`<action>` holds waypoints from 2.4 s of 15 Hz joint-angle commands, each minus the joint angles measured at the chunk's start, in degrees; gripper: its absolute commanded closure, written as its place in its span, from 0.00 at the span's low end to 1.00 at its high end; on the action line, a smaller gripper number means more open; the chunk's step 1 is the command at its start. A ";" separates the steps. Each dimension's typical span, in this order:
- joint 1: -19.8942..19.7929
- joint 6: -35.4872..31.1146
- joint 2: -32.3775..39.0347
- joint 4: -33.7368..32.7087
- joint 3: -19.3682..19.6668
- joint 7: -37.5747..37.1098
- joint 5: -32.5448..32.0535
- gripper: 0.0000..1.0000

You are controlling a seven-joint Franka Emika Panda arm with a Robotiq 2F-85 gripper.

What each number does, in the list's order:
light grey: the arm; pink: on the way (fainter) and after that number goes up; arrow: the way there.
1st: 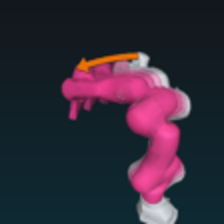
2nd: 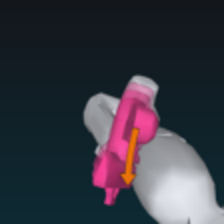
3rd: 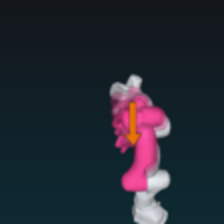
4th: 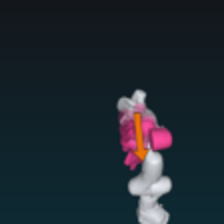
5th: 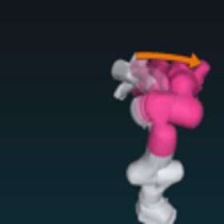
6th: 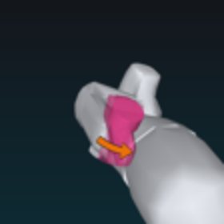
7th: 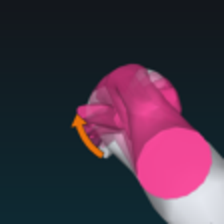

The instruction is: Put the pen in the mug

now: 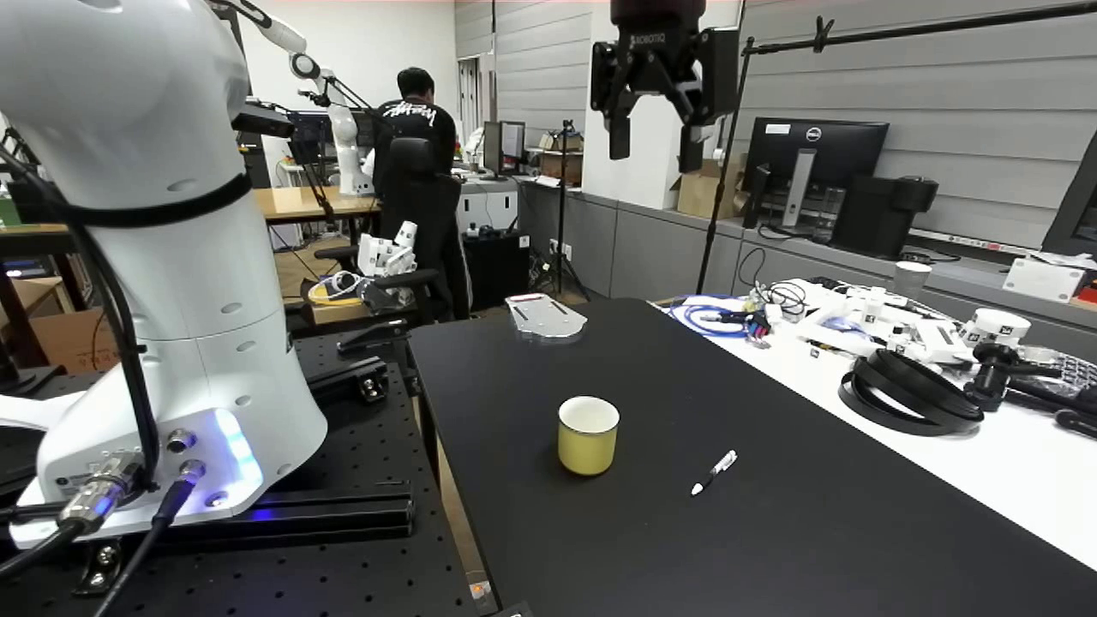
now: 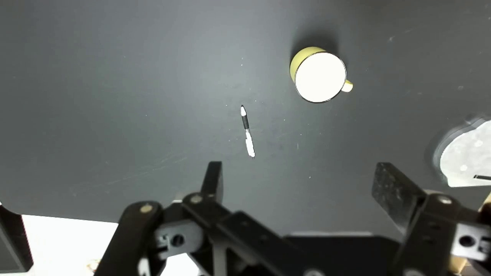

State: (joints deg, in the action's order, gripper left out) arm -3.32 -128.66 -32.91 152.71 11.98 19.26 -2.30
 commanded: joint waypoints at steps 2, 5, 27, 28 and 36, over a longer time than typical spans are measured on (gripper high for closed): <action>1.80 -5.53 15.14 -8.44 1.43 6.29 0.25 0.00; 2.01 -9.43 24.90 -13.89 0.92 9.60 0.82 0.00; -3.84 -28.59 59.39 -29.08 -10.04 5.99 1.85 0.00; -4.65 -30.42 61.23 -29.24 -10.90 6.44 2.04 0.00; -7.26 -41.51 76.07 -33.42 -13.53 3.65 -0.18 0.00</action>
State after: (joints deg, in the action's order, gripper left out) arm -8.67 -168.24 38.61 122.80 0.24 26.25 -1.24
